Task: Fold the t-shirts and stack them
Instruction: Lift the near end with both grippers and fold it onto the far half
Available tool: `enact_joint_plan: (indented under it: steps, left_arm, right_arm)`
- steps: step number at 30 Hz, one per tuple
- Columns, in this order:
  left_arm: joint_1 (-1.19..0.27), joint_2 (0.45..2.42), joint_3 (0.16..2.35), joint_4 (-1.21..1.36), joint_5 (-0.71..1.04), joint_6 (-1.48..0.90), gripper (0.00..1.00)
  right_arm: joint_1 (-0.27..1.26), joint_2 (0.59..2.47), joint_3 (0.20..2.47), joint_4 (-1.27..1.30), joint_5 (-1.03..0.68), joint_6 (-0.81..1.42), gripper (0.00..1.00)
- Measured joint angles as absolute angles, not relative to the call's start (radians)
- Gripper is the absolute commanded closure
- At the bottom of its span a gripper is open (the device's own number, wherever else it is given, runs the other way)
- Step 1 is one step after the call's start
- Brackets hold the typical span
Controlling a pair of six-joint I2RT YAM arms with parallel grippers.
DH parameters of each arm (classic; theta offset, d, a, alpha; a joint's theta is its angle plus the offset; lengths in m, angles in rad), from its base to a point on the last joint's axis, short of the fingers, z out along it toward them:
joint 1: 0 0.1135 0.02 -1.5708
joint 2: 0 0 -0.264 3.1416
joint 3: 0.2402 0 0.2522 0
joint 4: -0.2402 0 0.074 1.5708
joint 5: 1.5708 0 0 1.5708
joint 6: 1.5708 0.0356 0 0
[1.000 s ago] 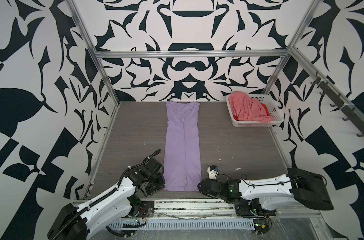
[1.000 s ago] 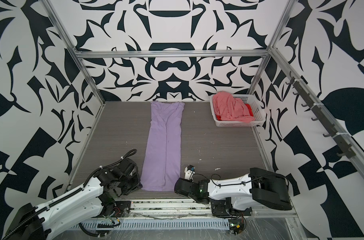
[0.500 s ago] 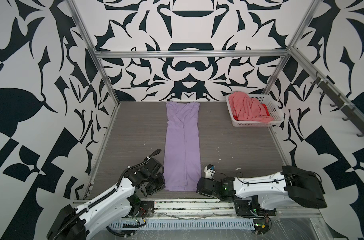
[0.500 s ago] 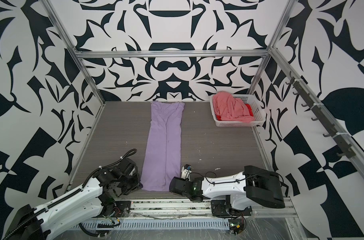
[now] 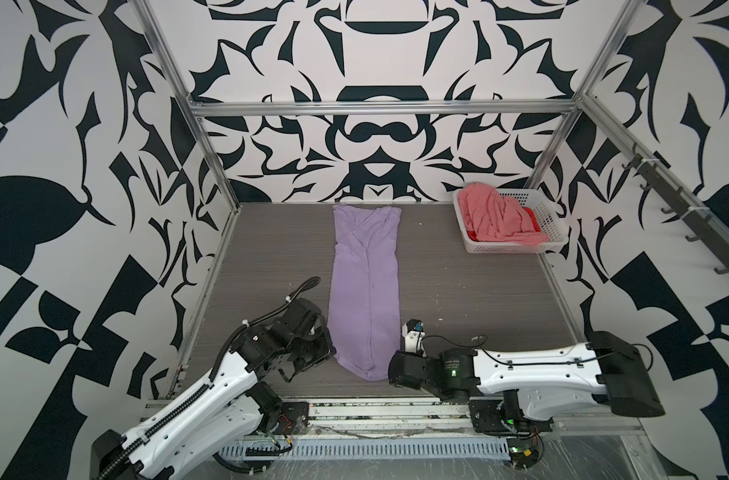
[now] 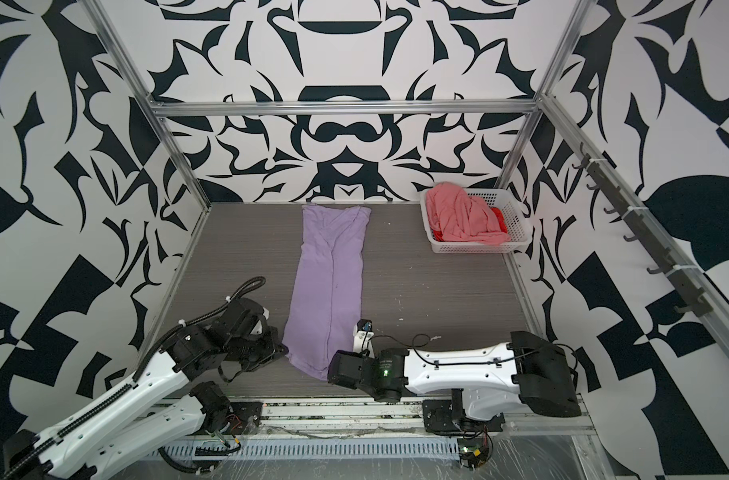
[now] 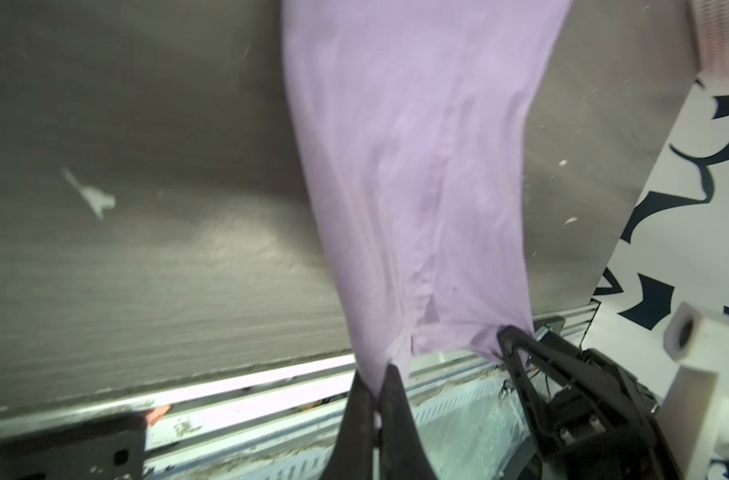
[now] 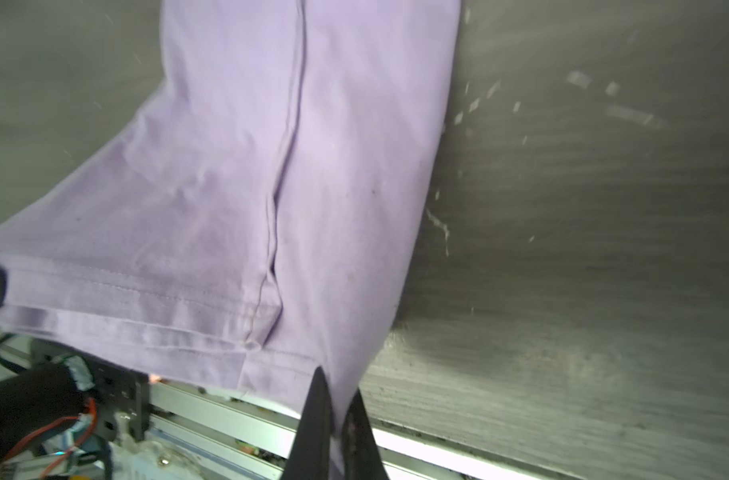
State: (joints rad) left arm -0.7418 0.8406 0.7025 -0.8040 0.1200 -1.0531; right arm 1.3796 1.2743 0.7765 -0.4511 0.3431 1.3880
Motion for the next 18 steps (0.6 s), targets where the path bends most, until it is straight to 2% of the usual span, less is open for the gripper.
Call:
enact_joint_plan:
  steps: [5,9,13,18]
  left_arm:
    - [-0.696,1.017,0.846,-0.783,0.067,-0.93,1.0]
    - [-0.57,1.164,0.914,-0.704,0.087,-0.849,1.0]
    - [-0.442,1.324,0.994,-0.64,0.129,-0.789,1.0]
    - [-0.369,1.522,1.152,-0.587,0.166,-0.722,1.0]
  right_arm:
    - [1.208,1.246,0.796,-0.413,0.349,1.283,1.0]
    - [1.041,1.28,0.852,-0.376,0.281,1.169,1.0]
    - [0.887,1.378,0.939,-0.351,0.163,1.06,1.0]
    - [0.738,1.555,1.093,-0.345,0.03,0.951,1.0]
